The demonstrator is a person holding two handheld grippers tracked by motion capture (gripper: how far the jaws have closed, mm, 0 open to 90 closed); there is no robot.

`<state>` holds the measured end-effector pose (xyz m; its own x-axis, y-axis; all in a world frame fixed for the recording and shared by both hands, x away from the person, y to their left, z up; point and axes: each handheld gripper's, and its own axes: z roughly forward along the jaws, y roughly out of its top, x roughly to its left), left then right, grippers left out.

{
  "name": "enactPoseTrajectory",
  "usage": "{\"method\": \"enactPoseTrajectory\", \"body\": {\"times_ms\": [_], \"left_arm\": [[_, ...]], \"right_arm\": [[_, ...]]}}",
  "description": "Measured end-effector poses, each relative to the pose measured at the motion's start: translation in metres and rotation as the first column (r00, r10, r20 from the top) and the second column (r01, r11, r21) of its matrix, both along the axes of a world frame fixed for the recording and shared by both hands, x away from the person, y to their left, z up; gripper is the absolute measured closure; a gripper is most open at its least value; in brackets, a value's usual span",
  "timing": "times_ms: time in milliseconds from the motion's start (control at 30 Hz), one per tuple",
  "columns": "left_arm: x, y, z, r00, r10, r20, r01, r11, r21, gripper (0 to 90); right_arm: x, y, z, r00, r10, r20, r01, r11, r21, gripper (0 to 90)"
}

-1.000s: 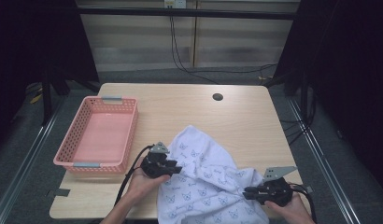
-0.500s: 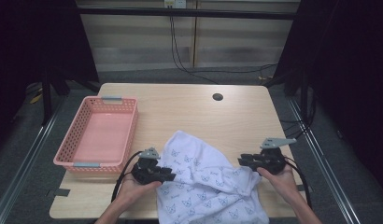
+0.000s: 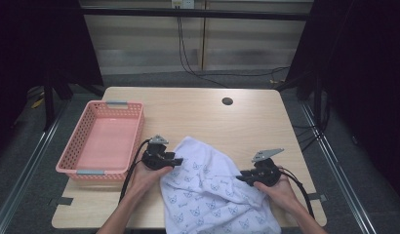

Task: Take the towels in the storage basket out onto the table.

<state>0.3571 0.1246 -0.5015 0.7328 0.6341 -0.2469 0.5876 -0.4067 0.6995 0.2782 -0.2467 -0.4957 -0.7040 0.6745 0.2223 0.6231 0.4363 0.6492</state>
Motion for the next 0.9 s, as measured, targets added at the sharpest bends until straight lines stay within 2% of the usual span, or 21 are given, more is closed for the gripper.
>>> {"method": "enactPoseTrajectory", "body": {"times_ms": [67, 133, 167, 200, 233, 300, 333, 367, 433, 467, 500, 533, 633, 667, 700, 733, 767, 800, 833, 867, 900], "left_arm": [[-0.001, -0.001, 0.0, 0.9999, -0.01, 0.006, 0.01, 0.9999, 0.008, 53.6], [-0.005, -0.004, 0.002, 0.999, -0.03, 0.033, 0.028, 0.9977, 0.061, 56.9], [-0.01, -0.006, 0.003, 0.9966, -0.053, 0.063, 0.046, 0.9928, 0.11, 66.3], [-0.01, -0.006, 0.003, 0.9966, -0.053, 0.063, 0.046, 0.9928, 0.11, 72.4], [-0.012, -0.005, 0.004, 0.9951, -0.07, 0.07, 0.06, 0.9893, 0.133, 72.4], [-0.013, -0.003, 0.004, 0.9955, -0.07, 0.063, 0.062, 0.9902, 0.125, 87.6], [-0.011, -0.001, 0.003, 0.9978, -0.053, 0.039, 0.049, 0.9952, 0.085, 88.1], [-0.01, 0.001, 0.003, 0.9984, -0.048, 0.031, 0.046, 0.9977, 0.05, 88.3], [-0.007, 0.007, 0.009, 0.9994, -0.033, 0.012, 0.033, 0.9984, -0.047, 88.5], [-0.007, 0.009, 0.013, 0.9995, -0.026, 0.02, 0.028, 0.9959, -0.086, 88.5], [-0.007, 0.009, 0.013, 0.9995, -0.026, 0.02, 0.028, 0.9959, -0.086, 88.5], [-0.007, 0.015, 0.024, 0.9995, -0.008, 0.03, 0.013, 0.9849, -0.173, 88.5], [-0.008, 0.018, 0.037, 0.9976, 0.002, 0.069, 0.013, 0.9786, -0.205, 88.5], [-0.006, 0.021, 0.049, 0.9959, 0.01, 0.09, 0.012, 0.9719, -0.235, 88.5], [-0.006, 0.021, 0.049, 0.9959, 0.01, 0.09, 0.012, 0.9719, -0.235, 88.5], [-0.006, 0.022, 0.056, 0.9942, 0.016, 0.106, 0.011, 0.9684, -0.249, 88.5], [-0.005, 0.022, 0.064, 0.9921, 0.024, 0.123, 0.01, 0.9642, -0.265, 88.5], [-0.004, 0.022, 0.074, 0.9886, 0.028, 0.148, 0.013, 0.9618, -0.273, 88.5], [-0.001, 0.022, 0.089, 0.9831, 0.027, 0.181, 0.024, 0.9616, -0.274, 88.5], [-0.001, 0.022, 0.089, 0.9831, 0.027, 0.181, 0.024, 0.9616, -0.274, 88.5], [0.002, 0.021, 0.1, 0.9791, 0.036, 0.2, 0.022, 0.9604, -0.278, 88.5]], "right_arm": [[0.003, -0.003, 0.002, 0.9996, -0.022, 0.018, 0.021, 1.0, 0.011, 79.9], [0.004, -0.006, 0.005, 0.9989, -0.037, 0.029, 0.037, 0.999, 0.023, 80.0], [0.009, -0.013, 0.014, 0.9945, -0.083, 0.064, 0.08, 0.995, 0.055, 82.7], [0.009, -0.013, 0.014, 0.9945, -0.083, 0.064, 0.08, 0.995, 0.055, 82.7], [0.011, -0.015, 0.017, 0.9927, -0.094, 0.076, 0.089, 0.994, 0.067, 82.7], [0.018, -0.025, 0.031, 0.9832, -0.148, 0.107, 0.135, 0.983, 0.123, 82.9], [0.02, -0.026, 0.033, 0.9809, -0.155, 0.117, 0.14, 0.982, 0.128, 83.1], [0.022, -0.028, 0.038, 0.9769, -0.169, 0.131, 0.151, 0.979, 0.137, 83.1], [0.026, -0.03, 0.046, 0.9706, -0.19, 0.148, 0.164, 0.972, 0.17, 83.1], [0.028, -0.031, 0.051, 0.966, -0.199, 0.165, 0.169, 0.969, 0.18, 83.1], [0.03, -0.032, 0.055, 0.963, -0.208, 0.171, 0.174, 0.966, 0.193, 83.1], [0.03, -0.032, 0.055, 0.963, -0.208, 0.171, 0.174, 0.966, 0.193, 83.1], [0.036, -0.038, 0.077, 0.9506, -0.226, 0.213, 0.178, 0.958, 0.225, 83.0], [0.037, -0.039, 0.081, 0.9488, -0.226, 0.221, 0.175, 0.958, 0.227, 82.9], [0.037, -0.039, 0.081, 0.9488, -0.226, 0.221, 0.175, 0.958, 0.227, 82.9], [0.038, -0.042, 0.092, 0.9416, -0.236, 0.24, 0.18, 0.956, 0.234, 83.0], [0.038, -0.042, 0.092, 0.9416, -0.236, 0.24, 0.18, 0.956, 0.234, 83.0], [0.039, -0.043, 0.097, 0.9379, -0.236, 0.254, 0.176, 0.955, 0.239, 83.0], [0.041, -0.046, 0.111, 0.929, -0.243, 0.279, 0.177, 0.954, 0.241, 83.2], [0.041, -0.046, 0.111, 0.929, -0.243, 0.279, 0.177, 0.954, 0.241, 83.2], [0.043, -0.046, 0.115, 0.9265, -0.247, 0.284, 0.18, 0.953, 0.243, 83.2]]}}
